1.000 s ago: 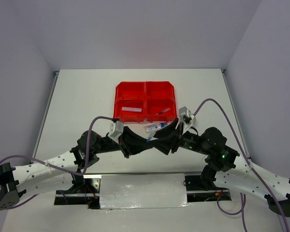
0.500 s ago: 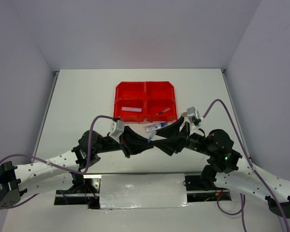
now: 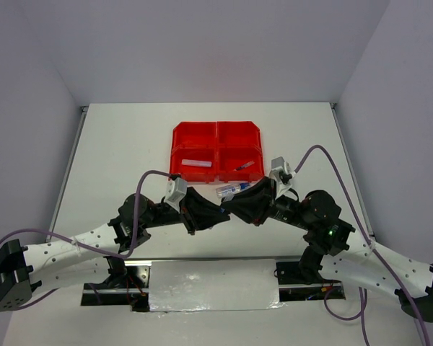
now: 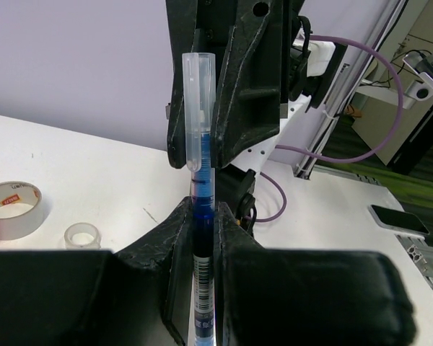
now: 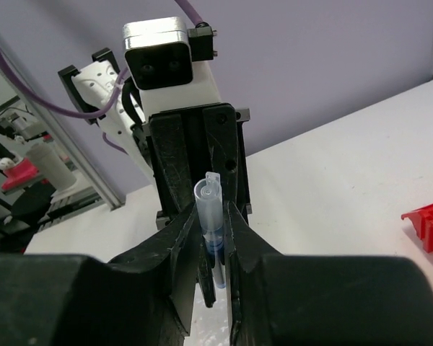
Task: Sort the stationery into containers
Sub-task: Close the pen cap on the pen, then place the pen in the storage box.
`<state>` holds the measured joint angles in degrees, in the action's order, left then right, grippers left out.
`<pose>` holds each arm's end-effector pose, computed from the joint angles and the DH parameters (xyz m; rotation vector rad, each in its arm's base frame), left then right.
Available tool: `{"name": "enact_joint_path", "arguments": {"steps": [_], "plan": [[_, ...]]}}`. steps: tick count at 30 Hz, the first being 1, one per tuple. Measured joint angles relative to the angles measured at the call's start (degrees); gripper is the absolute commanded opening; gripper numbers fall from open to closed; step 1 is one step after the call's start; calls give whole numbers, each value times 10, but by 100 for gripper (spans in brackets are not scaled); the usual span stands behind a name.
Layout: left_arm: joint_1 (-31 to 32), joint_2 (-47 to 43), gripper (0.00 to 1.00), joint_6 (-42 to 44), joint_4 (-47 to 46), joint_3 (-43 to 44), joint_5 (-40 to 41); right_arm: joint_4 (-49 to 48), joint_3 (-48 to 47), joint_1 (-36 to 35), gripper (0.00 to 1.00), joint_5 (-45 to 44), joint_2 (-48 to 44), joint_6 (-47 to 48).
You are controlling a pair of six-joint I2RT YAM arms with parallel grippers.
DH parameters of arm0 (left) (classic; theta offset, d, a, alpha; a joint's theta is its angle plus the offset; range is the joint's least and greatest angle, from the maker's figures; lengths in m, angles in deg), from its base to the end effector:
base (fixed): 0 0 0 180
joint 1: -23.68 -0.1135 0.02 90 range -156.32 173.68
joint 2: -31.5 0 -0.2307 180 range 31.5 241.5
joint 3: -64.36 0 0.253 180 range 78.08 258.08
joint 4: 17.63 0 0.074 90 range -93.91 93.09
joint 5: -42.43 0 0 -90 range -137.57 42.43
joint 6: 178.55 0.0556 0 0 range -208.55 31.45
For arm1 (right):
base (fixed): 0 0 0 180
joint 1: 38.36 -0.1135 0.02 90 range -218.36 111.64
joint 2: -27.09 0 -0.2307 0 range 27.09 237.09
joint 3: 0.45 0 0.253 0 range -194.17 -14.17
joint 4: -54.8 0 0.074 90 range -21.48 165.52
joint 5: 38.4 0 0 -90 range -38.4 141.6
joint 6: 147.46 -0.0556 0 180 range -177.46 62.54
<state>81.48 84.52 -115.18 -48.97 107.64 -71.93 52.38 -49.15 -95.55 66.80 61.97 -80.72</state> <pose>0.1119 -0.2208 0.3009 0.7572 1.1569 -1.5136 0.0956 0.1751 0.3416 -0.6492 1.2715 1.3531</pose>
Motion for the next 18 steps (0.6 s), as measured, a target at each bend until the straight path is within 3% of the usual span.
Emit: {"name": "enact_joint_path", "arguments": {"steps": [3, 4, 6, 10, 13, 18], "plan": [[0, 0, 5, -6, -1, 0, 1, -2, 0, 0, 17, 0, 0, 1], [0, 0, 21, -6, -1, 0, 1, -2, 0, 0, 15, 0, 0, 2], [0, 0, 39, -5, -1, 0, 3, -3, 0, 0, 12, 0, 0, 2], [1, 1, 48, -6, 4, 0, 3, -9, 0, 0, 10, 0, 0, 2], [1, 3, 67, -7, 7, 1, 5, -13, 0, 0, 10, 0, -2, 2], [2, 9, 65, -7, 9, 2, 6, -13, 0, 0, 12, 0, -4, 2]]}}
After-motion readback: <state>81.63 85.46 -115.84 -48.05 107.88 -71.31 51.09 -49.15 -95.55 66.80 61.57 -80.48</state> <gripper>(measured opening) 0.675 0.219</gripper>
